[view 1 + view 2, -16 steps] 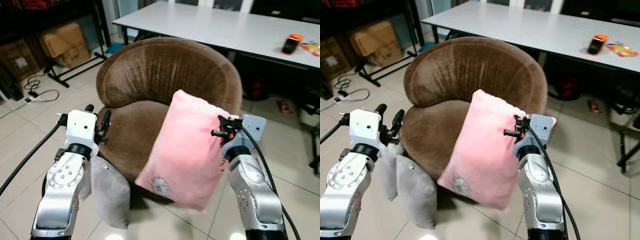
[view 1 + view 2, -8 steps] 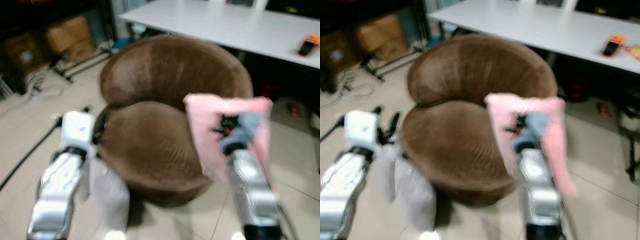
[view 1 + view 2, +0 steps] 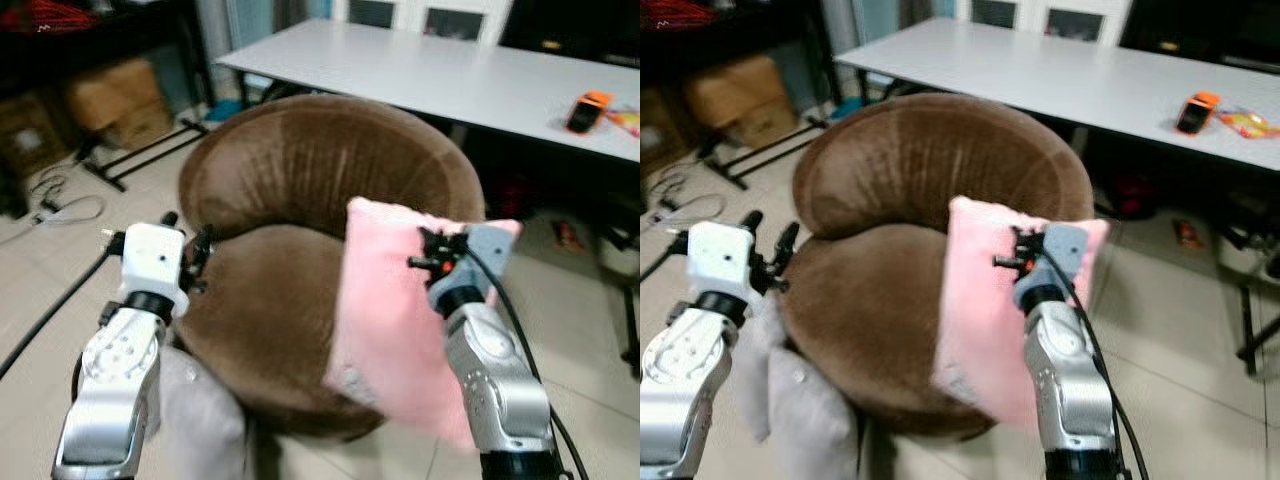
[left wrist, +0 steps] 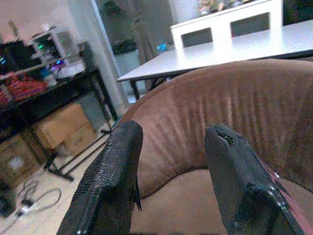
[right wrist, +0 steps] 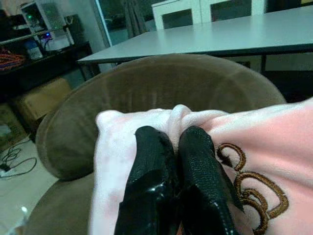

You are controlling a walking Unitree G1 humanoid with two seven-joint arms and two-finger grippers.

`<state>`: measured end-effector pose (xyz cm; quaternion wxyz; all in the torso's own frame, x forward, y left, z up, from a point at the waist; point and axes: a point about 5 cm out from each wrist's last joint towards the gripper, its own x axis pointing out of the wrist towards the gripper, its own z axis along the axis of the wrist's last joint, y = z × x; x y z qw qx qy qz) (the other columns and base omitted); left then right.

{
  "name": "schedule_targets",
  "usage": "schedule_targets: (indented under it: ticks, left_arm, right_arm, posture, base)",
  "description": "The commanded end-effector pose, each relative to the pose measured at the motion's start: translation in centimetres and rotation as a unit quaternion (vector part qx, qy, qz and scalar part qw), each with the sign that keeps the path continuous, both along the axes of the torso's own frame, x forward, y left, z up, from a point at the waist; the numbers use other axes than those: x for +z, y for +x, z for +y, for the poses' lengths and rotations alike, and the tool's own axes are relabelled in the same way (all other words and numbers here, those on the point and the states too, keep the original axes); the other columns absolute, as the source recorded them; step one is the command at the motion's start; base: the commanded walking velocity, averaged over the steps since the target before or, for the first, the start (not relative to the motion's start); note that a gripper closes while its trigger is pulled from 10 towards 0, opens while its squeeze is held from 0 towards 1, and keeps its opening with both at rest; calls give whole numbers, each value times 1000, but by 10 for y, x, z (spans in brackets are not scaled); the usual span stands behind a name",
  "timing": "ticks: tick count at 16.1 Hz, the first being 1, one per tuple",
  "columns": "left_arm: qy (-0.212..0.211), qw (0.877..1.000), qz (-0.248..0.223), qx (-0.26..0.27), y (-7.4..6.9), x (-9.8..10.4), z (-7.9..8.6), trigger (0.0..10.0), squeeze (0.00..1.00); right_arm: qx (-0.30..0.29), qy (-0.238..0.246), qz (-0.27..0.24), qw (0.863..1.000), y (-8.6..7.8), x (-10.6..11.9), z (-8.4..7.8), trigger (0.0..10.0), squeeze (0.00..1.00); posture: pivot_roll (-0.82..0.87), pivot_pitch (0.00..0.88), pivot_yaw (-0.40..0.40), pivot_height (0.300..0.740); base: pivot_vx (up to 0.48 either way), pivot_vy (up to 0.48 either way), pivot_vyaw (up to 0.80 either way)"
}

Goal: Move the pillow to the sofa from floor

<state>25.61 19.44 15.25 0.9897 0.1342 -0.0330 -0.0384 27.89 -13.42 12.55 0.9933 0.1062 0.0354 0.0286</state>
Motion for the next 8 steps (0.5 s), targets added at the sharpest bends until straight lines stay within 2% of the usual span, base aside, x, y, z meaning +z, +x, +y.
schedule_targets:
  ticks: [1,3,8]
  left_arm:
    - [1,1000,-4,-10,1,2,-6,10000,0]
    - [2,1000,-4,-10,0,1,-7,10000,0]
    - [3,1000,-5,-8,0,1,-7,10000,0]
  right_arm:
    - [3,-19,-25,1000,3,12,-4,10000,0]
    - [-15,-14,-29,999,5,15,-7,10000,0]
    - [-18,-9,-31,999,8,18,-10,10000,0]
  posture:
    - [-39,0,27,740]
    - [-41,0,25,740]
    - [-41,0,17,740]
  base:
    - [341,0,0]
    - [339,0,800]
    - [337,0,0]
